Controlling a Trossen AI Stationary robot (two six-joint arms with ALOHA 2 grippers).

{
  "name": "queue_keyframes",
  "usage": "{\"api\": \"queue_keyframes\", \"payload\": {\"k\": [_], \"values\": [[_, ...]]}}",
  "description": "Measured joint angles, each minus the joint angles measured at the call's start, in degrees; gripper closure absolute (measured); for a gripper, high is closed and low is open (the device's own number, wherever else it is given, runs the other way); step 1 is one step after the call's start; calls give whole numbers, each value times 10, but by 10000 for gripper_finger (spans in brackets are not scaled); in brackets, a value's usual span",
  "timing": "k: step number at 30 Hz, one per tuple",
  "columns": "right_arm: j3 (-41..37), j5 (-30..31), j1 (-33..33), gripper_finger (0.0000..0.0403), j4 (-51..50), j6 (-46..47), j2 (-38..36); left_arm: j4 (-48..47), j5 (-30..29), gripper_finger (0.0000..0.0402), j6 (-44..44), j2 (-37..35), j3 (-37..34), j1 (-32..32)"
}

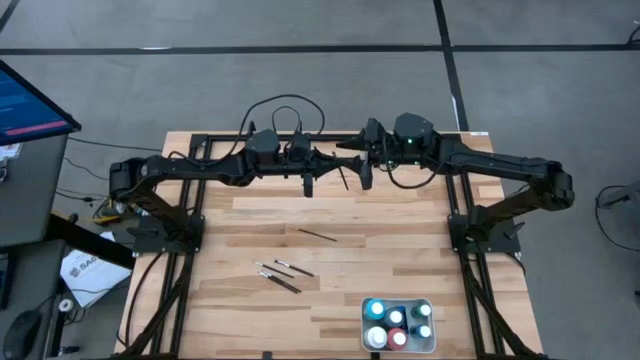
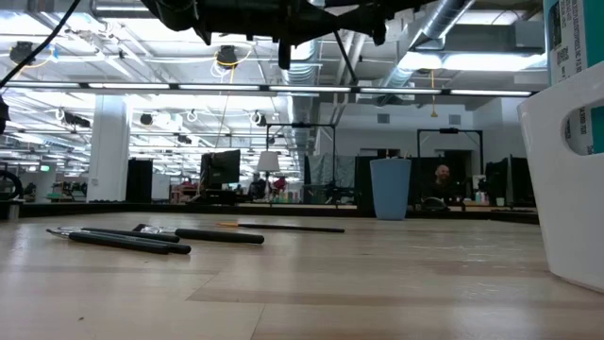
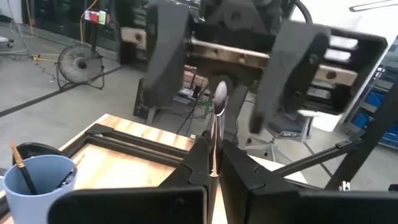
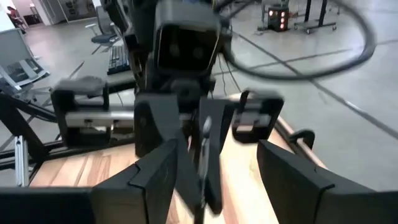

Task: Pick & Place Paint Supplies
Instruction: Put the silver paintbrush into the blue cup

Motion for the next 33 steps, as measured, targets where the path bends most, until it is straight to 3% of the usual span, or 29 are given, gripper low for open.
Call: {"api": "queue_keyframes", "payload": {"k": [21, 25, 30, 33], "values": [[6, -9, 0, 230, -6, -2, 25, -3, -1, 398, 16, 1, -1, -1], [6, -9, 1, 271, -6, -3, 25, -4, -1, 399, 15, 2, -2, -1], [6, -9, 2, 376, -11, -15, 21, -1, -3, 398, 15, 2, -2, -1], [6, -9, 1, 390, -9, -22, 21, -1, -5, 398, 17, 2, -2, -1]]}}
